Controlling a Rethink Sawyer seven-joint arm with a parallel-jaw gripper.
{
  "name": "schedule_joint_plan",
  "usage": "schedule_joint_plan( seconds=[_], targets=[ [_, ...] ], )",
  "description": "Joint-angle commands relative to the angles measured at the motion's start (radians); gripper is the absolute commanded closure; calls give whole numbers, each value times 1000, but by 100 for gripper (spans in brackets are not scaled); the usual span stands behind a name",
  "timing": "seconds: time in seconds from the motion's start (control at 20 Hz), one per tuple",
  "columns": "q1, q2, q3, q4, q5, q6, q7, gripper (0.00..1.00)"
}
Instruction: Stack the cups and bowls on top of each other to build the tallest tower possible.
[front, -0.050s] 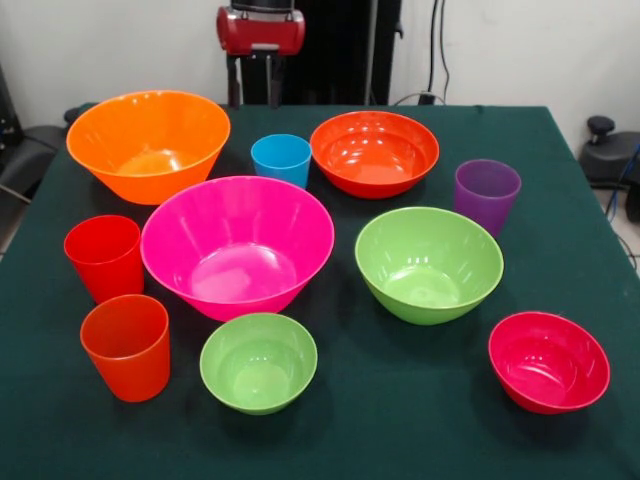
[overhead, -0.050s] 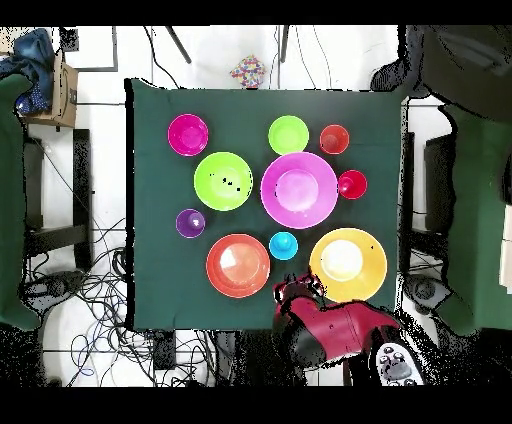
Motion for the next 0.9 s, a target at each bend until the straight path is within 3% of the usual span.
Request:
schedule_joint_plan(
  seconds=[0.05,0.3,0.9],
  targets=[
    [8,-7,128,27,-22,112,30,0],
    [2,-6,121,24,-41,114,19,0],
    [-82,-45,178,54,-65,156,-33,0]
  ],
)
